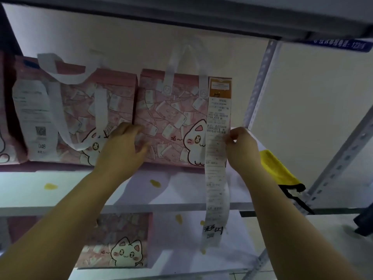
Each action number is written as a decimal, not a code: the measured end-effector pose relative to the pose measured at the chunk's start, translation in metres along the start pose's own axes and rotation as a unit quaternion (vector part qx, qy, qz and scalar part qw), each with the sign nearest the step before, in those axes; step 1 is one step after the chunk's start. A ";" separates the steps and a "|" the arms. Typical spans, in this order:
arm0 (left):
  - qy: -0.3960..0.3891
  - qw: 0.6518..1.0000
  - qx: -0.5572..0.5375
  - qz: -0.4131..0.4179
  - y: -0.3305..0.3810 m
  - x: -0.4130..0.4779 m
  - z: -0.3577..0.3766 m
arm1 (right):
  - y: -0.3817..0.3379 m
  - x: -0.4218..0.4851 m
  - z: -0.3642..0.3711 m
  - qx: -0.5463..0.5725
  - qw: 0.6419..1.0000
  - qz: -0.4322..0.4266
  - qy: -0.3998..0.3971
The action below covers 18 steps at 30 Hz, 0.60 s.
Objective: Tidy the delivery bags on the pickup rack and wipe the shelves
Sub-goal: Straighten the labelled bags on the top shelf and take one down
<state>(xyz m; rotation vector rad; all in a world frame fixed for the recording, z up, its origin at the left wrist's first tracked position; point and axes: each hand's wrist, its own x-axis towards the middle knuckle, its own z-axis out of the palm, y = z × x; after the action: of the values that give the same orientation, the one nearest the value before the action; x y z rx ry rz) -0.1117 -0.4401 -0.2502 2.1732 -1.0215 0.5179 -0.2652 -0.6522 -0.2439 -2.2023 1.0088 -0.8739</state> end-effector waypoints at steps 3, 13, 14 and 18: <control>-0.006 1.000 -0.001 -0.005 0.000 0.000 0.003 | 0.002 0.001 -0.003 0.021 1.000 -0.001 0.002; 0.016 0.999 -0.025 -0.025 0.004 0.001 0.011 | 0.014 0.003 -0.009 0.060 0.998 0.007 0.029; 0.020 0.999 -0.029 -0.036 0.004 0.003 0.012 | 0.015 0.004 -0.010 0.063 0.998 0.007 0.030; 0.001 0.998 -0.029 -0.058 0.005 0.007 0.018 | 0.018 0.004 -0.012 0.063 0.998 0.001 0.026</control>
<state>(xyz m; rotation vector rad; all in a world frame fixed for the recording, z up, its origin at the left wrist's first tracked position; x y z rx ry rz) -0.1098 -0.4589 -0.2572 2.1655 -0.8929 0.4312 -0.2801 -0.6681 -0.2476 -2.0830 0.9530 -0.9711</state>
